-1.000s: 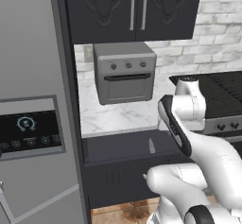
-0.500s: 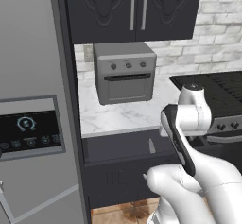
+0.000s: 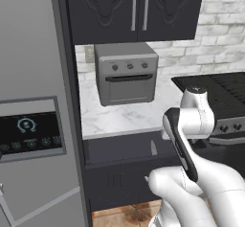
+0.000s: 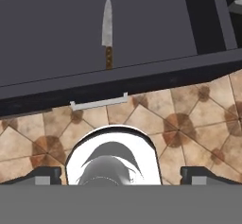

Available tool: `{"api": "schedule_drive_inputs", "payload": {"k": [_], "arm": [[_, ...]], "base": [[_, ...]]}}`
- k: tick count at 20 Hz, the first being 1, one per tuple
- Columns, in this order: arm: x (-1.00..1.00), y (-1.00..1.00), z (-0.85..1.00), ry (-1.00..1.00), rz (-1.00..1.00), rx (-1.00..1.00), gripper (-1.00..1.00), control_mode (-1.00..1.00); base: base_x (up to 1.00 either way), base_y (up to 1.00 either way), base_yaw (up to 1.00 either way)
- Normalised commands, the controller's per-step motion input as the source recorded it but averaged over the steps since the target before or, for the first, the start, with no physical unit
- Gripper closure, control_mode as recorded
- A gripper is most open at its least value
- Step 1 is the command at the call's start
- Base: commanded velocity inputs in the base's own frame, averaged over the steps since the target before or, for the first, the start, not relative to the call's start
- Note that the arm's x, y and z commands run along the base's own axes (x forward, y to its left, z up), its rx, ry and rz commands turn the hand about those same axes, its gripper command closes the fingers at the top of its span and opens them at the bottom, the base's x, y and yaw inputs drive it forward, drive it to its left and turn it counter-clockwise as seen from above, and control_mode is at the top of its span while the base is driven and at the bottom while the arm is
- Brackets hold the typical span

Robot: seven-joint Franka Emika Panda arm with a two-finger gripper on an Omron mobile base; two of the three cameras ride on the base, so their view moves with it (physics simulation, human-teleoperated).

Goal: Pick up the metallic utensils from the counter and place them in the open drawer. Make sure not to pick up any wooden utensils.

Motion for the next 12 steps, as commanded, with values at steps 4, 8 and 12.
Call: {"api": "schedule_drive_inputs", "payload": {"k": [4, 8, 12], "arm": [[0.0, 0.0, 0.0, 0.0, 0.0, 0.0, -1.0, 1.0], [0.0, 0.0, 0.0, 0.0, 0.0, 0.0, -1.0, 1.0], [0.0, 0.0, 0.0, 0.0, 0.0, 0.0, -1.0, 1.0]], "base": [[-0.95, 0.03, 0.07], [-0.86, 0.42, 0.27], [-0.22, 0.42, 0.48]]}}
